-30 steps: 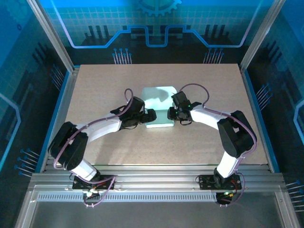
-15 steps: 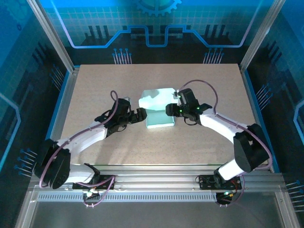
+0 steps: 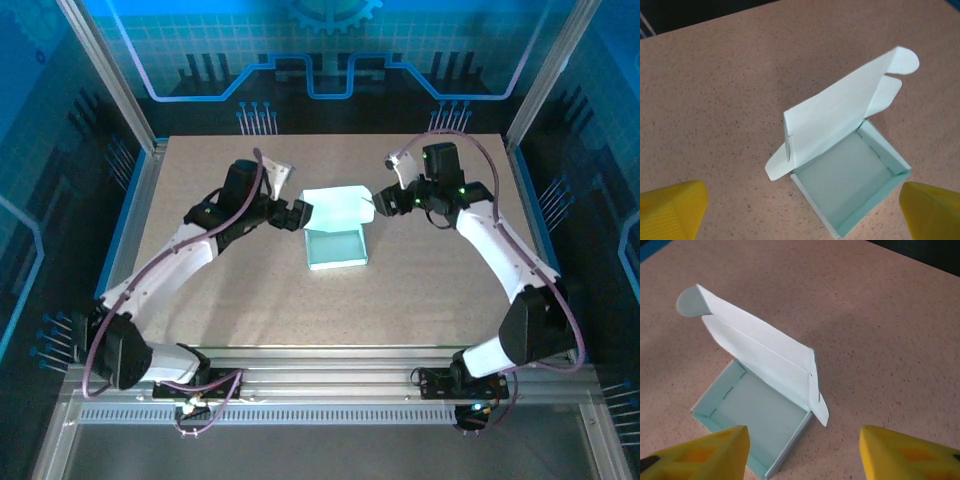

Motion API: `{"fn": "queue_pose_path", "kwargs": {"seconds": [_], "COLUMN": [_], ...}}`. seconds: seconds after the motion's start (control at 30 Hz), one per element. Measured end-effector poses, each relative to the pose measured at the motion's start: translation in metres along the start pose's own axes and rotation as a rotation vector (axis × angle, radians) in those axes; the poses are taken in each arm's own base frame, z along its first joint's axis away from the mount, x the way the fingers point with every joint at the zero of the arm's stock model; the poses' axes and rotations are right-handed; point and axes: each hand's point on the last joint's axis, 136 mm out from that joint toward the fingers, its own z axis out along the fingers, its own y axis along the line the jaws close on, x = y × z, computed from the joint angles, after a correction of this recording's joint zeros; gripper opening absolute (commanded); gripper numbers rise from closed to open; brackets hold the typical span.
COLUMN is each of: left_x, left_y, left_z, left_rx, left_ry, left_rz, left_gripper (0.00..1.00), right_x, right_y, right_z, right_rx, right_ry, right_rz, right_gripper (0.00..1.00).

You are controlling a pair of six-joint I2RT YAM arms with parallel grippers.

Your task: Fold the paper box

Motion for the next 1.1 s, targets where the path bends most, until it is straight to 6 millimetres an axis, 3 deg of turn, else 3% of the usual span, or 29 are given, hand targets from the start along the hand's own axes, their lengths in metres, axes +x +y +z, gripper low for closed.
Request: {"fn": "queue_pose_path", "kwargs": {"seconds": [0.1,0.27,0.4,0.57,0.8,0.93,1.03,1.1], "left_x": [-0.004,-0.002,0.001,0.012,0.034,0.035,0.035,0.035], "left_y": [0.002,0.002,-0.001,-0.001,0.002,0.004,0.005,0.007], "left_z": [0.013,0.033,0.049,0.069,0.080,0.077,0.076,0.076], "left_rx": [0.035,0.123,0.195,0.256,0.282,0.284,0.283,0.281], "left_ry": [0.065,0.179,0.260,0.373,0.494,0.502,0.506,0.506], "left_rz": [0.058,0.136,0.169,0.163,0.138,0.147,0.145,0.142], "left_gripper": [0.99,0.98,0.90,0.88,0.78,0.77,0.76,0.76], "right_x": [-0.004,0.007,0.009,0.015,0.019,0.025,0.028,0.031], "right_y": [-0.004,-0.005,-0.008,-0.007,0.002,0.004,0.004,0.003], "right_z": [0.011,0.032,0.045,0.055,0.080,0.086,0.086,0.086], "right_rx": [-0.049,-0.137,-0.191,-0.250,-0.314,-0.331,-0.336,-0.336], "right_ry": [0.048,0.165,0.234,0.300,0.381,0.422,0.443,0.459], "right_rz": [-0.057,-0.119,-0.165,-0.212,-0.272,-0.290,-0.298,-0.305], "right_gripper": [0.62,0.62,0.60,0.57,0.42,0.32,0.17,0.17]}}
